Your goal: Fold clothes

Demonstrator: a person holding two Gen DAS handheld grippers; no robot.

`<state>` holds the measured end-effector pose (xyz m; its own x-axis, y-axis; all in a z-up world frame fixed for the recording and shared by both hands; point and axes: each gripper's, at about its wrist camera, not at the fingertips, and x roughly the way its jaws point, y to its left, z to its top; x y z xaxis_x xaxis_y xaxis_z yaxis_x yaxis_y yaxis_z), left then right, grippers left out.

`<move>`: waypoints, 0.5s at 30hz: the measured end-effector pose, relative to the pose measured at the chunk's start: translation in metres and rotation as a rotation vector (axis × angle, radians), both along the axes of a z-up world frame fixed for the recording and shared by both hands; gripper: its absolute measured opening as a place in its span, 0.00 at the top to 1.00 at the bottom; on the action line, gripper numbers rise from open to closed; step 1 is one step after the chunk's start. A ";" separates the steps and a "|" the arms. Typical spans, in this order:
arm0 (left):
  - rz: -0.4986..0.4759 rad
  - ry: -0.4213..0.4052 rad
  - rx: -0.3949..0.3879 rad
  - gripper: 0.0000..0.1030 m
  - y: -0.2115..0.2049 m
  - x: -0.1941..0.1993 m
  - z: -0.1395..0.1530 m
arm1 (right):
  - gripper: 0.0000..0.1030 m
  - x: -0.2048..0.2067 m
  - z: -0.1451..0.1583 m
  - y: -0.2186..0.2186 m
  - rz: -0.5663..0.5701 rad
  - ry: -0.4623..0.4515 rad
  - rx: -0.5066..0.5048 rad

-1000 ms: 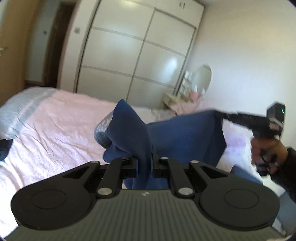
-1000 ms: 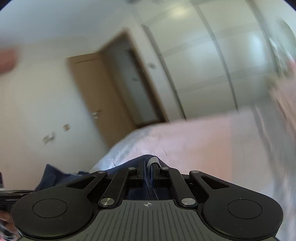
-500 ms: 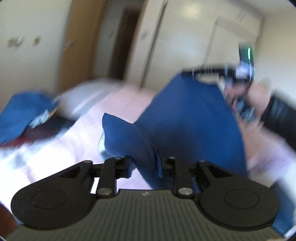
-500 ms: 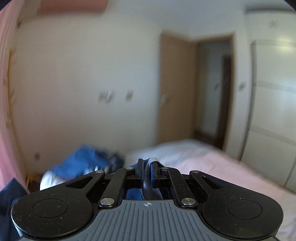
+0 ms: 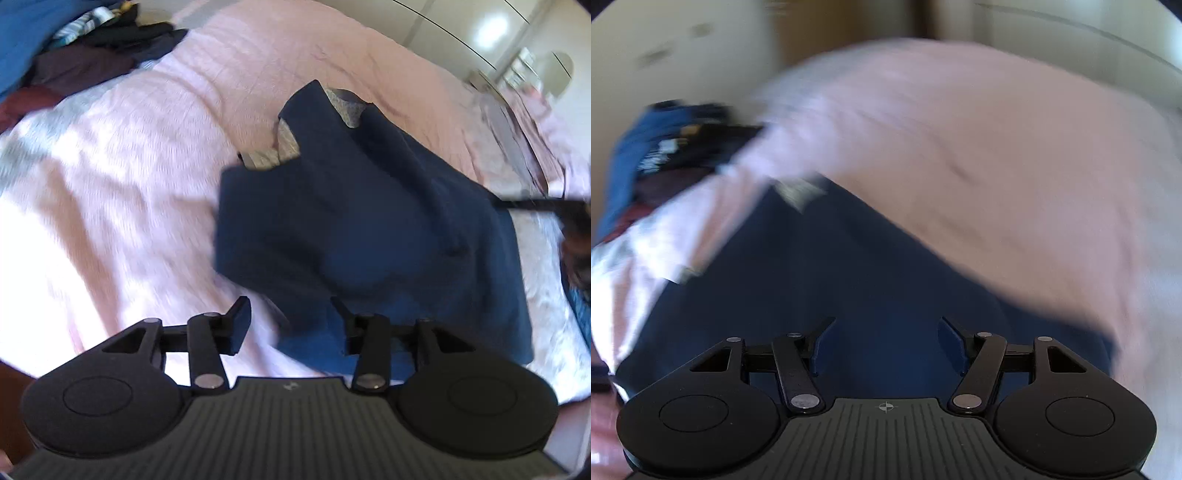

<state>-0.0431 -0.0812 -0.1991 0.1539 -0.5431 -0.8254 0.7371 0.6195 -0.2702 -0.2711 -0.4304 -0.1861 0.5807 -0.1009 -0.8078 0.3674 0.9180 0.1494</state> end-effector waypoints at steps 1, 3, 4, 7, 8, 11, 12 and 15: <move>-0.023 -0.019 -0.017 0.56 -0.001 0.009 0.000 | 0.39 -0.017 -0.003 0.001 -0.056 0.008 -0.005; -0.063 -0.065 -0.051 0.50 -0.004 0.027 -0.006 | 0.39 -0.052 -0.009 0.004 -0.167 0.020 -0.016; -0.080 -0.091 -0.068 0.50 -0.008 0.036 -0.011 | 0.39 -0.067 -0.014 0.006 -0.208 0.008 -0.033; -0.127 -0.165 -0.094 0.51 -0.022 0.051 -0.034 | 0.38 -0.103 -0.032 0.011 -0.312 -0.057 -0.072; -0.139 -0.184 -0.104 0.51 -0.024 0.050 -0.040 | 0.38 -0.112 -0.041 0.014 -0.344 -0.088 -0.079; -0.174 -0.242 -0.133 0.51 -0.027 0.047 -0.057 | 0.38 -0.139 -0.067 0.013 -0.416 -0.172 -0.092; -0.186 -0.262 -0.142 0.51 -0.029 0.047 -0.063 | 0.38 -0.144 -0.076 0.013 -0.427 -0.195 -0.093; -0.221 -0.320 -0.171 0.50 -0.032 0.044 -0.080 | 0.38 -0.156 -0.090 0.015 -0.442 -0.259 -0.083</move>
